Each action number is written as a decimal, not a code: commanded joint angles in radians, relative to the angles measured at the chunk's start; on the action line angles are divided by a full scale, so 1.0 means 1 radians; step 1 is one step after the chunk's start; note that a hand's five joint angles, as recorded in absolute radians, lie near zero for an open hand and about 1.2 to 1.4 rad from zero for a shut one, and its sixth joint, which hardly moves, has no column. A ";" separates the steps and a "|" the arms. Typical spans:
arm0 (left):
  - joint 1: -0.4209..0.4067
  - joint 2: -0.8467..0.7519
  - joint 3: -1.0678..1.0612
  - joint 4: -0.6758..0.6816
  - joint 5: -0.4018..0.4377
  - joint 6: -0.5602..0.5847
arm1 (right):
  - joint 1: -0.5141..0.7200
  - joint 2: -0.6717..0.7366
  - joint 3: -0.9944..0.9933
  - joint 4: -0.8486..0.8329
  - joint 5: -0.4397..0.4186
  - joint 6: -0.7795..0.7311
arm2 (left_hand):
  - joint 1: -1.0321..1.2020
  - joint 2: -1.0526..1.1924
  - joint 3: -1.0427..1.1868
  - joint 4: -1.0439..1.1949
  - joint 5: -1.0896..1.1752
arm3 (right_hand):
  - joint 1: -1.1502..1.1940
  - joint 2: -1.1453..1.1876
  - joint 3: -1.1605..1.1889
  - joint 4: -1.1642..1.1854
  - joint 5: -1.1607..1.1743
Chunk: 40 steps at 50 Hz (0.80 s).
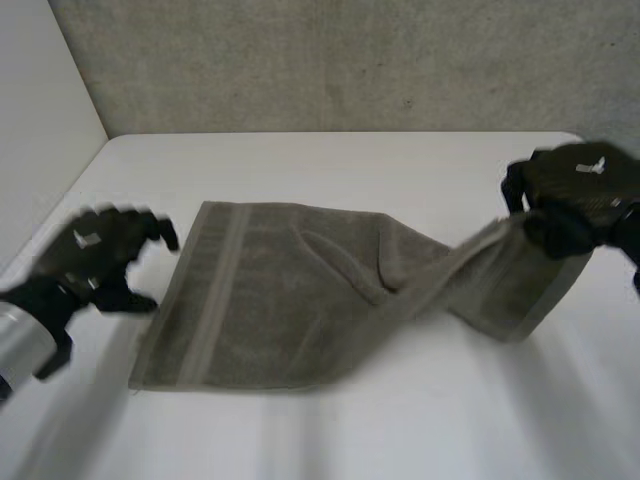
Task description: Fold the towel.
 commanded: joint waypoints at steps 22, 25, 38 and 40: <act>-0.213 -0.337 -0.046 0.053 -0.029 -0.002 | -0.036 -0.092 -0.031 -0.172 0.037 0.315 | -0.159 -0.155 -0.156 -0.160 -0.155 | 0.060 0.074 0.051 0.054 0.050; -0.250 -0.353 -0.021 0.084 -0.105 -0.083 | -0.031 -0.112 -0.068 -0.161 0.040 0.334 | -0.159 -0.155 -0.156 -0.160 -0.155 | 0.060 0.074 0.051 0.054 0.050; -0.376 -0.470 0.078 0.141 -0.327 -0.212 | 0.004 -0.147 -0.102 -0.111 0.046 0.335 | -0.136 -0.132 -0.132 -0.136 -0.131 | 0.060 0.074 0.051 0.054 0.050; -0.384 -0.487 0.091 0.141 -0.332 -0.217 | 0.006 -0.147 -0.102 -0.111 0.048 0.335 | -0.121 -0.117 -0.117 -0.122 -0.117 | 0.060 0.074 0.051 0.054 0.050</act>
